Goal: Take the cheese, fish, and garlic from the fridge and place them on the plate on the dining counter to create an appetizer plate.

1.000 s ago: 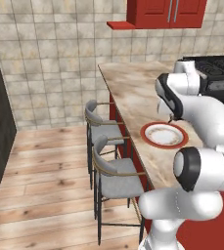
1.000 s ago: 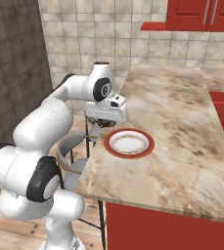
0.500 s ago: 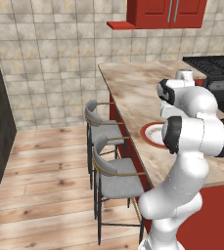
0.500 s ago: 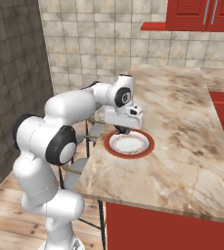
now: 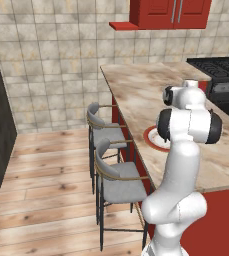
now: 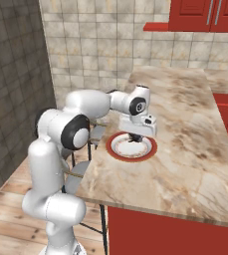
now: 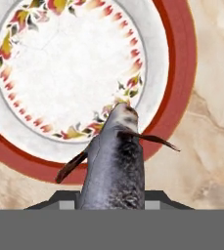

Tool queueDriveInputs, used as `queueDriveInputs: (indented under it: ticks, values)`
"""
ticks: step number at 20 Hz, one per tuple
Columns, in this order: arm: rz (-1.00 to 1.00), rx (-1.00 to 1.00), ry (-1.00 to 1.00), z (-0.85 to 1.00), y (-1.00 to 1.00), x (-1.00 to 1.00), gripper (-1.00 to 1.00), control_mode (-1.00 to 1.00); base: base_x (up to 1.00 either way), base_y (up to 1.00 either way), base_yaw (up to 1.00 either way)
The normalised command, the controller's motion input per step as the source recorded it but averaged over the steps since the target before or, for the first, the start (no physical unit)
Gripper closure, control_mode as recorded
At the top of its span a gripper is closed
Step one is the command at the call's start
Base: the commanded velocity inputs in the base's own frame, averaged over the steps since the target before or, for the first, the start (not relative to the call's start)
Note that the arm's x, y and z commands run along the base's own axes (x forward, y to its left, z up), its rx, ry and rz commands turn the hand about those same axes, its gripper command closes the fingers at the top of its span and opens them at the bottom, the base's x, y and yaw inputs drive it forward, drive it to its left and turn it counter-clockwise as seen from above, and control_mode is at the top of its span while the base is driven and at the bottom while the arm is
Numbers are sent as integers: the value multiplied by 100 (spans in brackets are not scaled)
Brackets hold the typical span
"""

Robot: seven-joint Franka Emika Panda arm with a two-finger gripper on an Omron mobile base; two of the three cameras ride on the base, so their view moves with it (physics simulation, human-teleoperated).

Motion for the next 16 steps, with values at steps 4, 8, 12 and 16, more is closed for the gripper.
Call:
queueDriveInputs:
  ticks: [4,8,12,16]
  values:
    - [2,0,0,-52,-21,27,100,-100,0,0,0]
    - [2,0,-6,-54,-13,14,100,-100,0,0,0]
    - [2,0,-15,-49,-4,4,100,-100,0,0,0]
    - [1,0,-21,-33,0,0,100,-100,0,0,0]
